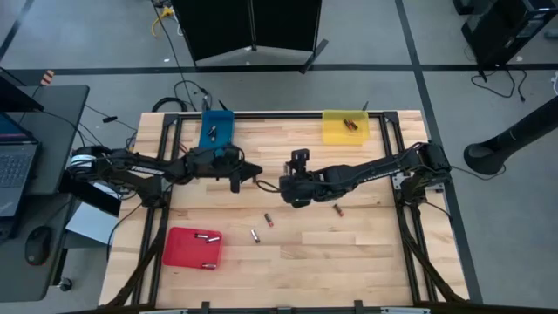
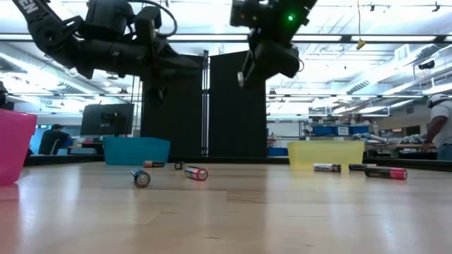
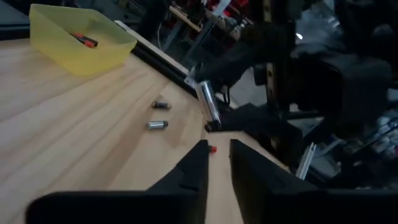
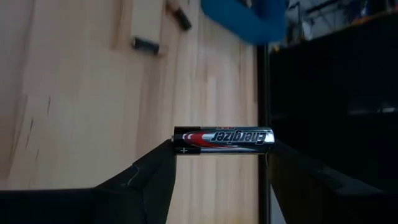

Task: Sort batteries
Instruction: Put the silver battery into the red bin

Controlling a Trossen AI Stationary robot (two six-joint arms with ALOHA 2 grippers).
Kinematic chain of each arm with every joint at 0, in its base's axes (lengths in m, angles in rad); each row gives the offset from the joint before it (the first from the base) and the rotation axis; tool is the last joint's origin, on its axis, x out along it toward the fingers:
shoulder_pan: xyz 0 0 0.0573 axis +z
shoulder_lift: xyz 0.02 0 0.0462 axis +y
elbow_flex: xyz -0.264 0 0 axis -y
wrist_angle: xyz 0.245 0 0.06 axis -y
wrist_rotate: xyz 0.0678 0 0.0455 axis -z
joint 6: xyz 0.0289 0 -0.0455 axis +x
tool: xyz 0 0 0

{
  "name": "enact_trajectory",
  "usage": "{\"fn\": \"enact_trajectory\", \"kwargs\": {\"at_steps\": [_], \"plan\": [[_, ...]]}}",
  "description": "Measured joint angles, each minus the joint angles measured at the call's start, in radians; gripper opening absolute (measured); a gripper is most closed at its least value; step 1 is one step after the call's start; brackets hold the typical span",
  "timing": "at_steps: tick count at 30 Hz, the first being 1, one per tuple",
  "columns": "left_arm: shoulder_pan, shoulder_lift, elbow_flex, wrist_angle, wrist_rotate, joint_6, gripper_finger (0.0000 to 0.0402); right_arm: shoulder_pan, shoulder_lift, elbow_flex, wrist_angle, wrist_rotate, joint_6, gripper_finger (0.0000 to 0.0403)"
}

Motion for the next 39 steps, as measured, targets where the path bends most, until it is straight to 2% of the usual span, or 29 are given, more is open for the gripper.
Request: {"fn": "enact_trajectory", "kwargs": {"at_steps": [7, 13, 16, 23, 34, 39], "plan": [[-0.001, 0.051, 0.023, 0.014, -0.042, -0.054, 0.0145, 0.000, 0.000, 0.021, 0.104, -0.001, -0.100, 0.0235], [-0.029, 0.165, 0.044, 0.167, -0.041, -0.058, 0.0172, 0.002, 0.000, 0.022, 0.145, -0.003, -0.131, 0.0235], [-0.034, 0.208, 0.058, 0.226, -0.041, -0.056, 0.0177, 0.002, 0.000, 0.021, 0.146, -0.004, -0.128, 0.0235], [-0.034, 0.276, 0.119, 0.227, -0.020, -0.056, 0.0178, 0.003, 0.000, 0.020, 0.141, -0.003, -0.132, 0.0235], [-0.034, 0.288, 0.161, 0.238, 0.020, -0.049, 0.0176, 0.003, 0.000, 0.021, 0.184, -0.008, -0.148, 0.0235], [-0.034, 0.303, 0.161, 0.247, 0.018, -0.049, 0.0144, 0.003, 0.000, 0.020, 0.198, -0.008, -0.158, 0.0235]]}}
